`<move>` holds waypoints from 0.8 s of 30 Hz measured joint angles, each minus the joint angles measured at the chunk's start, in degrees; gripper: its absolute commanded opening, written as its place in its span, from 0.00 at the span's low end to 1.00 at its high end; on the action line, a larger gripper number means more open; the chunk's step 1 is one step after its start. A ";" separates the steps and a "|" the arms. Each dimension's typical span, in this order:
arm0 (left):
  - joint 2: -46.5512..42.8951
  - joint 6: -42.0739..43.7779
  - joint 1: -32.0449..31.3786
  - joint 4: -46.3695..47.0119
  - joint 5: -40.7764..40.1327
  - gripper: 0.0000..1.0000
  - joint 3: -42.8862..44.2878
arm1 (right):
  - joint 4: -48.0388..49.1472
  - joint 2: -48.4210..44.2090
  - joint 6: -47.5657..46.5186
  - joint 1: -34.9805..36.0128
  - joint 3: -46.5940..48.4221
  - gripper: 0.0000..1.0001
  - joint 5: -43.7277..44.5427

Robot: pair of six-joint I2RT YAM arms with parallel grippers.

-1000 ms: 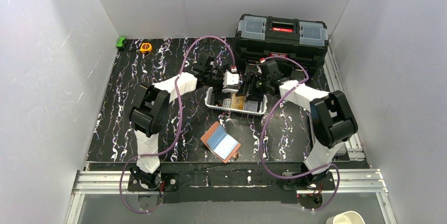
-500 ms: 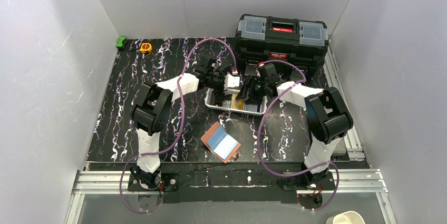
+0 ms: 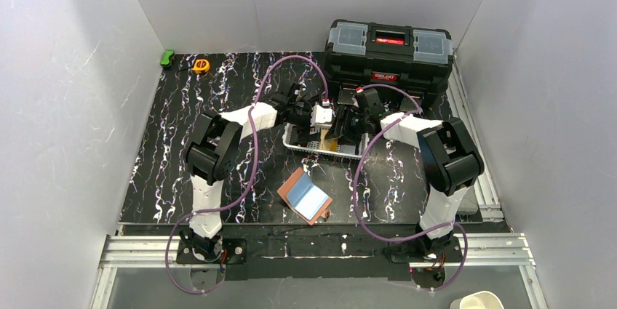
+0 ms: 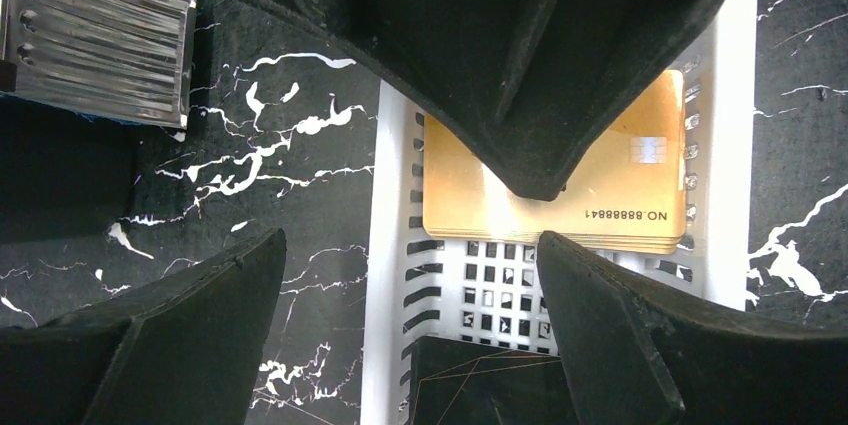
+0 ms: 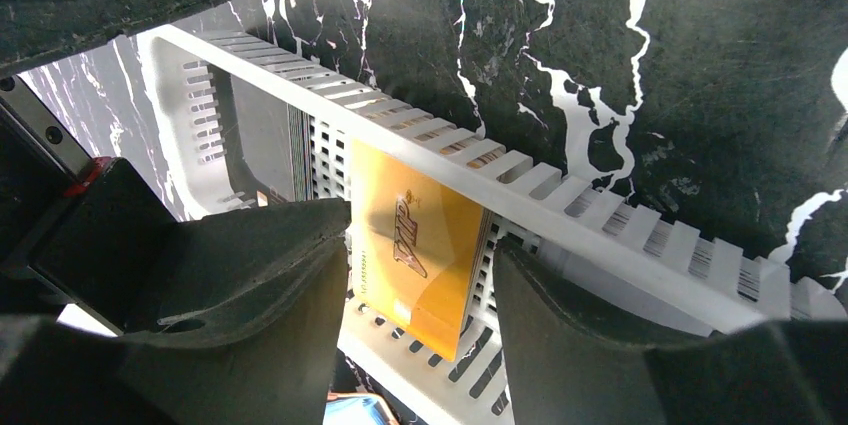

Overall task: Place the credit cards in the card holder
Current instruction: Pick up the credit card from the storage box.

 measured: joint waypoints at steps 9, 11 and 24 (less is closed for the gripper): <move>0.00 0.00 0.00 -0.90 0.00 0.95 0.33 | 0.17 0.02 0.00 0.00 0.00 0.59 0.00; 0.00 0.00 0.00 -1.64 0.15 0.95 0.61 | 0.35 0.02 0.04 0.02 0.00 0.59 -0.07; 0.07 0.02 -0.74 -2.05 1.03 0.95 1.95 | 1.36 0.02 0.11 0.02 0.00 0.58 -1.31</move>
